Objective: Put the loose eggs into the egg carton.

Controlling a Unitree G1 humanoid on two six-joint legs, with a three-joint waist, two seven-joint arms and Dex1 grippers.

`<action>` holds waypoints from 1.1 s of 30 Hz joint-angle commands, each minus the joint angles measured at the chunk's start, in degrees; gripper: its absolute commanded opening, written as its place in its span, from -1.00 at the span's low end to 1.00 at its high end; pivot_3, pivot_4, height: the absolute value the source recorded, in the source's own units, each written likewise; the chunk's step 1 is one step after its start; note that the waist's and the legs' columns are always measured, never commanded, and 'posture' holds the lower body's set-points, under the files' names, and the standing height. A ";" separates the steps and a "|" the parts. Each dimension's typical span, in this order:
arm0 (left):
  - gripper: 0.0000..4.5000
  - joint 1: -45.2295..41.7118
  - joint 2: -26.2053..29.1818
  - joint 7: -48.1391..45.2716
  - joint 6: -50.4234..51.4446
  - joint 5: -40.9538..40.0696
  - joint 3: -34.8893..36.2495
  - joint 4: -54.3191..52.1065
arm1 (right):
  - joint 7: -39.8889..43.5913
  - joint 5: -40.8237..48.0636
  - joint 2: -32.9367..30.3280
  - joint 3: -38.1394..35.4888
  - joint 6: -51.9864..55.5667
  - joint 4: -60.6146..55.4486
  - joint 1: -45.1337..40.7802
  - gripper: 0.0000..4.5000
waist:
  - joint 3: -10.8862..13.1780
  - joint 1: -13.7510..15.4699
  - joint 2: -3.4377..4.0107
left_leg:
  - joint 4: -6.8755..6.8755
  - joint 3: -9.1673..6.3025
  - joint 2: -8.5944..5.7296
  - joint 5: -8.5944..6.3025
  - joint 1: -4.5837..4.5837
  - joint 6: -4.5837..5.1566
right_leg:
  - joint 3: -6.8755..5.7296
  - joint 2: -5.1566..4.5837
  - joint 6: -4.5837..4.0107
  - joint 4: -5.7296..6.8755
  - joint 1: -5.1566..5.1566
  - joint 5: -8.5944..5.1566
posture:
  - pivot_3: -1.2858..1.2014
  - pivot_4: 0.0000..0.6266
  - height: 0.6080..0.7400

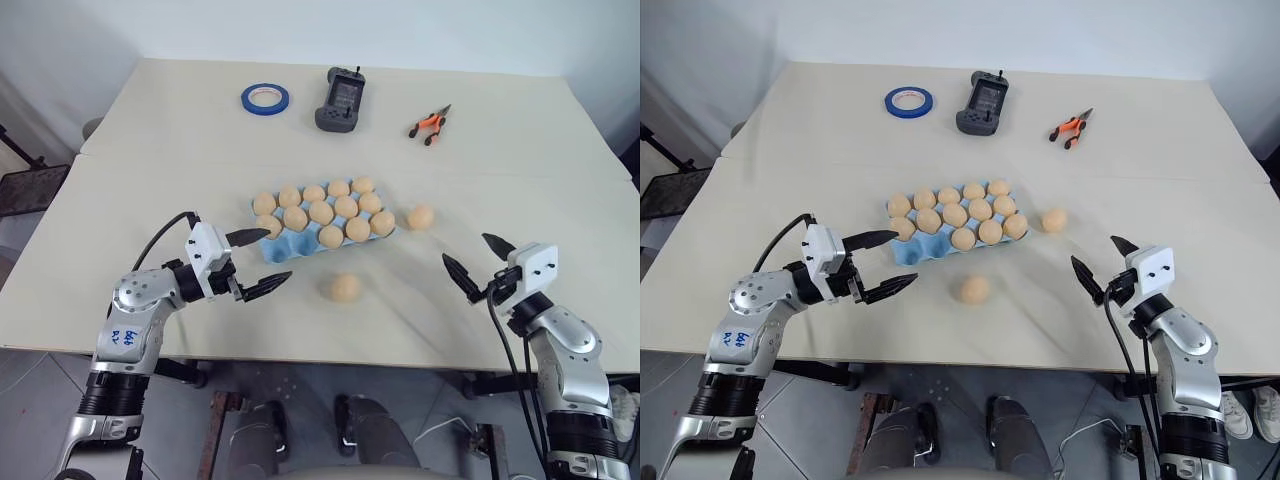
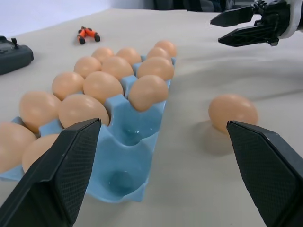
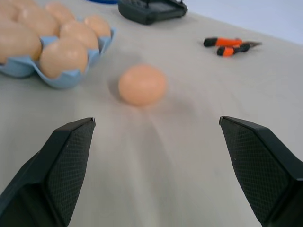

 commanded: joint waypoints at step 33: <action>1.00 3.14 -0.08 3.67 0.75 -2.35 3.43 -6.89 | -3.73 -6.91 4.19 9.98 -0.04 33.46 -33.40 0.04 | 0.01 -1.24 0.03 | 0.32 -0.01 0.01 0.02 -0.08 0.05 | 0.00 -0.05 0.23 0.39 -0.08 0.13 | 0.03 -0.52 1.00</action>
